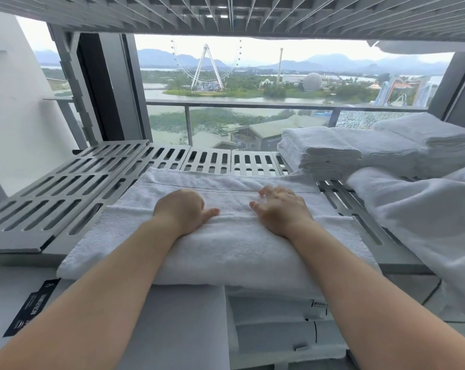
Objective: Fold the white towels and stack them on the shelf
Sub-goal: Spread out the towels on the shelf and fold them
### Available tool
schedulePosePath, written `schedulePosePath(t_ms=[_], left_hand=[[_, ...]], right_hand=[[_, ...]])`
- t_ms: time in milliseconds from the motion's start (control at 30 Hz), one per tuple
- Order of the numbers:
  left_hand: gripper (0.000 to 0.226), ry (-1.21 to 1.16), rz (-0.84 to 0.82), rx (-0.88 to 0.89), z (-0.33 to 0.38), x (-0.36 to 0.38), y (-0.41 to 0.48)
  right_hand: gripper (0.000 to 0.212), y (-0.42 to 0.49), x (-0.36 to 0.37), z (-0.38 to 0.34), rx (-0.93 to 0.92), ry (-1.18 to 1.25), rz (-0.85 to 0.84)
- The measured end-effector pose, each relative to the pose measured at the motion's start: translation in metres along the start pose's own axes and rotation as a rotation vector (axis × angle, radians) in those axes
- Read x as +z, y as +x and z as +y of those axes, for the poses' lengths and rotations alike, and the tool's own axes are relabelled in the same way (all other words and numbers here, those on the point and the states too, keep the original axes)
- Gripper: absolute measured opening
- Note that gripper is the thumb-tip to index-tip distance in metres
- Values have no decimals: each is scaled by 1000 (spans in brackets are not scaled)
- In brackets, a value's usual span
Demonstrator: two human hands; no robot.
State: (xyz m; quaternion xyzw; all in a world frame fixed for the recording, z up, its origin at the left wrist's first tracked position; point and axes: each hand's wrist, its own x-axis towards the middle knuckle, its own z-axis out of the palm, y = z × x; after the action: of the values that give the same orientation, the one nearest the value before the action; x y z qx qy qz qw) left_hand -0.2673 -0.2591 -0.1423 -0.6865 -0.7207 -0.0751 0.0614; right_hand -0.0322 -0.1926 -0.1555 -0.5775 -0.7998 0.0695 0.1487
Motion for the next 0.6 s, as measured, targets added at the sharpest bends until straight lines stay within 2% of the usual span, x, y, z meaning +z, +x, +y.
schedulePosePath(t_ms=[167,267,300,400,600], left_hand=[[61,-85,-82,36,-6,-3,1],[45,-128,-110,-8,-3,-2,2],[47,-154,-130,-25,-2,-2,3],[72,-139,-176,-50,1,-2,4],[88,-73,-270,-95,6,0,9]], right_hand=[[73,-3,-4,-3,1,-57,-110],[77,-6,-7,-2,20,-84,-172],[76,-6,-8,-2,30,-93,-187],[71,-9,-9,-2,53,-102,-204],[70,-14,-10,-9,154,-129,-218]])
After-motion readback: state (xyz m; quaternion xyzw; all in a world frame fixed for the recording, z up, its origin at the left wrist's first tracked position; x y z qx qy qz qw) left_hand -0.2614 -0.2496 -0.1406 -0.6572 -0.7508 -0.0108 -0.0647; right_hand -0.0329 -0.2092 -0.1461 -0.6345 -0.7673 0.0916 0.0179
